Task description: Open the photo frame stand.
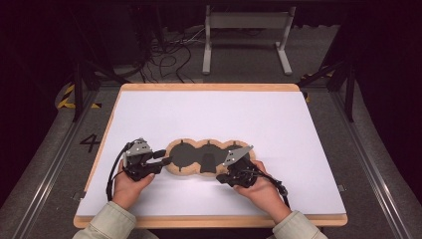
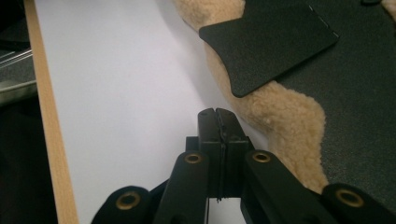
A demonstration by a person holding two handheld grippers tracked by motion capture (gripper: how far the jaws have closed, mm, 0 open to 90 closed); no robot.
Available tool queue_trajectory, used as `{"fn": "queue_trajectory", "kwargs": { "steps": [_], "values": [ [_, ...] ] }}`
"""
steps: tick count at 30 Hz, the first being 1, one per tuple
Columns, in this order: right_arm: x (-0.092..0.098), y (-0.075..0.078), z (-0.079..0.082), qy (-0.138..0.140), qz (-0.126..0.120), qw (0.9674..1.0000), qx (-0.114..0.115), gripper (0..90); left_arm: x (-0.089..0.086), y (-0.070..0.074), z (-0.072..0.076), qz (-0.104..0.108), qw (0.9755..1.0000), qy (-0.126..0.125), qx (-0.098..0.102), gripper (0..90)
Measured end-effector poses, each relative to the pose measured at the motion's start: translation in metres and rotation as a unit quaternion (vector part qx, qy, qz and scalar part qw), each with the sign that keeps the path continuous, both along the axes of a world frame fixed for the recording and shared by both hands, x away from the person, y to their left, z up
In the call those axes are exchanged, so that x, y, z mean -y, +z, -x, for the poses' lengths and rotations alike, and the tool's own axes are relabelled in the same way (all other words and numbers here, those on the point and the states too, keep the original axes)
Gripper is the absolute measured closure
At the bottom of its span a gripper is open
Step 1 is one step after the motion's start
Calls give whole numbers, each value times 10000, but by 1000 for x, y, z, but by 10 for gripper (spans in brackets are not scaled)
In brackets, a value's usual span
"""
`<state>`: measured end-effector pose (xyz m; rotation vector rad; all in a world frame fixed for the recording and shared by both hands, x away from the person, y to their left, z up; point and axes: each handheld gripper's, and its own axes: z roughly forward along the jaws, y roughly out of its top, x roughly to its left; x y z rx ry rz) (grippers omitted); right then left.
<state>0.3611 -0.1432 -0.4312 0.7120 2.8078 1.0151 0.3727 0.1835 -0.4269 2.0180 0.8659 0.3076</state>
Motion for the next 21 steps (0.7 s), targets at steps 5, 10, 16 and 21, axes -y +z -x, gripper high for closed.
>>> {"fn": "queue_trajectory", "kwargs": {
  "steps": [5, 10, 16, 21],
  "values": [
    [-4, -7, -3, -101, -1, 9999, 16, 900, -1, 0, 0, -57, 10000, -20, 33, 613],
    [-4, -8, -5, -144, -62, 9998, 74, 900, -2, 0, 1, -32, 10000, 38, 7, 612],
    [-3, -6, -5, -209, -178, 9996, 105, 900, -3, -1, 1, -30, 10000, 63, 44, 608],
    [-2, -2, -5, -239, -341, 9989, 196, 900, -4, -1, 1, -32, 9999, 103, 49, 602]
  ]
}}
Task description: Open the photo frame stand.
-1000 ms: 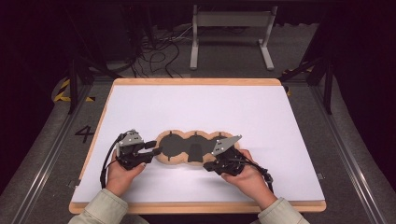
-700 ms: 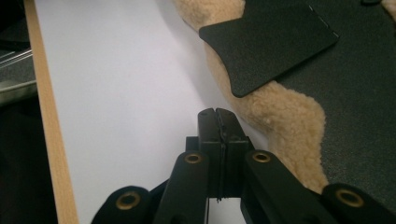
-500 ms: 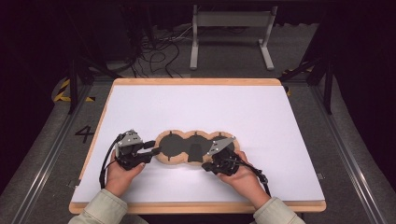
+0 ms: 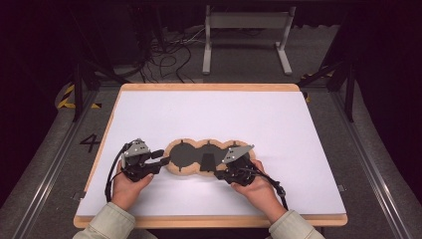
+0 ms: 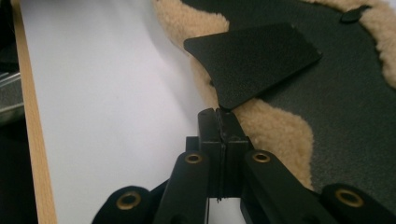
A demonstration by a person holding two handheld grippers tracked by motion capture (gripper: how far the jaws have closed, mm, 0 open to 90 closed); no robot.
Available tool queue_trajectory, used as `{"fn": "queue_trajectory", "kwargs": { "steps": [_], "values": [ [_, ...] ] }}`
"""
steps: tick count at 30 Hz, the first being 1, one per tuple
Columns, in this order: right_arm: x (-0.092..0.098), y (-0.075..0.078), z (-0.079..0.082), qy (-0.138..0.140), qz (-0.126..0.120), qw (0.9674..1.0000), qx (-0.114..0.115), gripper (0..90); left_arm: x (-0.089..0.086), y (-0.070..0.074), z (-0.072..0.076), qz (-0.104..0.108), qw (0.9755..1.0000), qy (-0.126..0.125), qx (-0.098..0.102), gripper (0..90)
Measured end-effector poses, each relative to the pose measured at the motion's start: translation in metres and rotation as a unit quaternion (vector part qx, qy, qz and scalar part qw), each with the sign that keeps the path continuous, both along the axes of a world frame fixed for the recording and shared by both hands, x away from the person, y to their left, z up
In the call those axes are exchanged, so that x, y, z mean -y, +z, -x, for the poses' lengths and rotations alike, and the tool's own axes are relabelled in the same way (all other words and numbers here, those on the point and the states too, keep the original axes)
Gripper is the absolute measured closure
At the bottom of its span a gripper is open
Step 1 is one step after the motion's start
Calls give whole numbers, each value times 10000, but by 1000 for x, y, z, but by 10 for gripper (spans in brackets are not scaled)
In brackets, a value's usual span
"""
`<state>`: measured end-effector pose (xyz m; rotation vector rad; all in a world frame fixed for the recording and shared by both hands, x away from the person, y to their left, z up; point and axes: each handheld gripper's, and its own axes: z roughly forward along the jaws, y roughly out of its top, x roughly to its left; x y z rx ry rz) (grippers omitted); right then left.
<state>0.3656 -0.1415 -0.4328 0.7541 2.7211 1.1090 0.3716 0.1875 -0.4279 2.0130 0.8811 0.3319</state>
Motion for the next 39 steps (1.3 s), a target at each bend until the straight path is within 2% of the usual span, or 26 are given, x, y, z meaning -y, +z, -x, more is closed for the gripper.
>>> {"fn": "queue_trajectory", "kwargs": {
  "steps": [7, 14, 17, 19, 22, 27, 28, 29, 31, 39],
  "values": [
    [3, 6, -1, -123, -295, 9994, 127, 900, 0, 0, 0, -22, 10000, 9, 17, 594],
    [5, 12, -4, -316, -668, 9968, 308, 875, 1, -1, 0, -21, 10000, 30, -6, 591],
    [5, 12, -4, -372, -750, 9960, 306, 864, 1, -1, 0, -32, 10000, 36, -4, 590],
    [5, 12, -4, -353, -739, 9962, 289, 846, 1, -1, 0, -1, 10000, 37, -44, 590],
    [5, 14, -2, -240, -591, 9976, 284, 810, 1, -1, 0, 3, 10000, 36, -46, 589],
    [8, 23, 4, -154, -408, 9980, 453, 786, 1, 0, -1, 56, 9999, 86, -76, 562],
    [10, 30, 7, -143, -336, 9977, 563, 776, 2, 1, -2, 46, 9999, 101, -81, 555],
    [11, 33, 8, -160, -334, 9976, 579, 771, 2, 1, -2, 46, 9999, 101, -81, 547],
    [15, 39, 9, -157, -366, 9975, 591, 752, 4, 6, -1, -109, 9999, 102, -25, 529],
    [30, 49, 8, -317, -401, 9970, 574, 704, 9, 8, 0, -265, 9996, 124, -60, 505]
  ]
}}
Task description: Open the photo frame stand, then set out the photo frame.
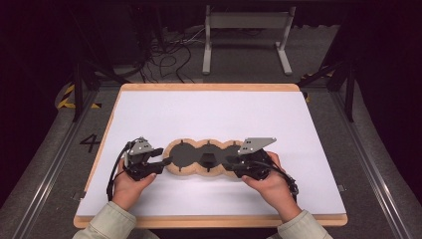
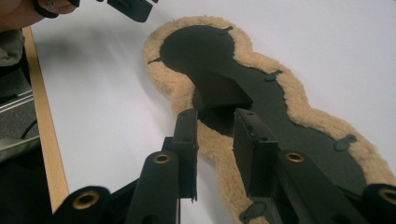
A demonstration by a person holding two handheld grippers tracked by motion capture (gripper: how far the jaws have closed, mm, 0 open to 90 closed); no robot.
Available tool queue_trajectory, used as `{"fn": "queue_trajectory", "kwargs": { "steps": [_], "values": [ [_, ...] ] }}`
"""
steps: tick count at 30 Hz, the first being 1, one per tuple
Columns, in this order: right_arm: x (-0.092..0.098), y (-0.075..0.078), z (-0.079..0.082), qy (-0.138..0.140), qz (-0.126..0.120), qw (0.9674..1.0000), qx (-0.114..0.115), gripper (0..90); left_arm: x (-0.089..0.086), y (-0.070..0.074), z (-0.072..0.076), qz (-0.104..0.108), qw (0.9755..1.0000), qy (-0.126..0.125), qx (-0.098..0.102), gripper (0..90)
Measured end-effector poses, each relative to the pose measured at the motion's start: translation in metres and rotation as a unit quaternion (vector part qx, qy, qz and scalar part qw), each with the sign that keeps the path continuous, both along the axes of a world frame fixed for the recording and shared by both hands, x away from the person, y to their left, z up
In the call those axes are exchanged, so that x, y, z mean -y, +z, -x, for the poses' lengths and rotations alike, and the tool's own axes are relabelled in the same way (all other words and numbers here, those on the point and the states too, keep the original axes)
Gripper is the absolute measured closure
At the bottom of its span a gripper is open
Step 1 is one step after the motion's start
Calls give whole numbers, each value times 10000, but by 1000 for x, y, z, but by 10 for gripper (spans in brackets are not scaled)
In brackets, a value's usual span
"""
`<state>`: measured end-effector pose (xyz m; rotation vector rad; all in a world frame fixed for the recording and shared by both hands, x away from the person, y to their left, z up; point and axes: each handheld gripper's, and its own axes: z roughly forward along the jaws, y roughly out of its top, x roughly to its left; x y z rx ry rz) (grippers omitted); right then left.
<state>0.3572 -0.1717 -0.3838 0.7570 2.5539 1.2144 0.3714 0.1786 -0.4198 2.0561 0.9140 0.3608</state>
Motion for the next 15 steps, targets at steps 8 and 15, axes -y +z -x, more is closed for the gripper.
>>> {"fn": "queue_trajectory", "kwargs": {
  "steps": [8, 15],
  "values": [
    [13, 6, -4, -247, -60, 9997, -3, 614, -5, 0, -1, 49, 10000, 74, -14, 494],
    [24, 11, -6, -410, -87, 9991, 39, 492, -8, -2, -5, 116, 9997, 155, -128, 450]
  ]
}}
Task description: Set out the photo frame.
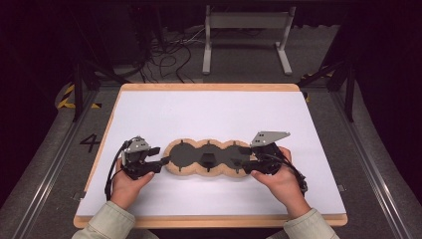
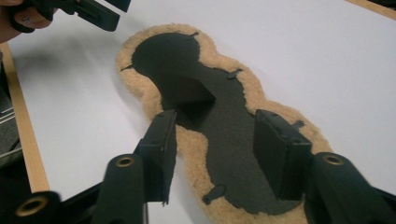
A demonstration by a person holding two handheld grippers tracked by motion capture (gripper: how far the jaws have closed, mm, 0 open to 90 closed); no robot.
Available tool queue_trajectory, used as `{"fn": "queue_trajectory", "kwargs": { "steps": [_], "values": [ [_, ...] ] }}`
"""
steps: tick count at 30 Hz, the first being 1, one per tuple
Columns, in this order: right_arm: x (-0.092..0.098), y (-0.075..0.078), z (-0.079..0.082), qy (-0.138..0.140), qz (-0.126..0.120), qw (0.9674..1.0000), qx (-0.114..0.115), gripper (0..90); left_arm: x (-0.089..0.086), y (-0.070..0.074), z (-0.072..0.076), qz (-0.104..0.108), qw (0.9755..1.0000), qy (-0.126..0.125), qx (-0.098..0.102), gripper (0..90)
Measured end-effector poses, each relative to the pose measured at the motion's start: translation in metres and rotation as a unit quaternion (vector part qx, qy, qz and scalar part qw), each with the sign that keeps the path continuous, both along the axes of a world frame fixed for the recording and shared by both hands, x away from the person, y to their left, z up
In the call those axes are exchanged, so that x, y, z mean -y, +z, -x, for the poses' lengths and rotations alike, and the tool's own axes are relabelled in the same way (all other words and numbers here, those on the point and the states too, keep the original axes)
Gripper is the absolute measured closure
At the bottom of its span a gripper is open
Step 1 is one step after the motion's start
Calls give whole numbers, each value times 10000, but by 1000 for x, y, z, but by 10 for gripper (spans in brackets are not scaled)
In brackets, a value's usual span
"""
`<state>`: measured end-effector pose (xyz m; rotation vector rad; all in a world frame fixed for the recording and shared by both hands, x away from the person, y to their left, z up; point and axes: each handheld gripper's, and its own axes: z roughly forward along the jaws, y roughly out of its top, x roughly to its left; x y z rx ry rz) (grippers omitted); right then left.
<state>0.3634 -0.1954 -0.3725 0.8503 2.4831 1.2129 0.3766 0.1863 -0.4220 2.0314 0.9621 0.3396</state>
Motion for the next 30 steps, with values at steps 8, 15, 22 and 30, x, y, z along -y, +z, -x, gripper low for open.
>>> {"fn": "queue_trajectory", "kwargs": {
  "steps": [8, 15, 22, 30],
  "values": [
    [13, -3, -4, -217, -16, 9997, -112, 378, -1, -4, -6, -70, 9997, 4, -246, 411],
    [25, -10, -9, -369, 71, 9986, -360, 274, -3, -9, -11, -72, 9987, -28, -509, 372],
    [33, -24, -16, -538, 242, 9959, -686, 227, -2, -14, -13, -170, 9975, -43, -683, 360],
    [34, -39, -22, -560, 420, 9916, -1086, 177, -4, -19, -19, -122, 9947, -50, -1017, 315]
  ]
}}
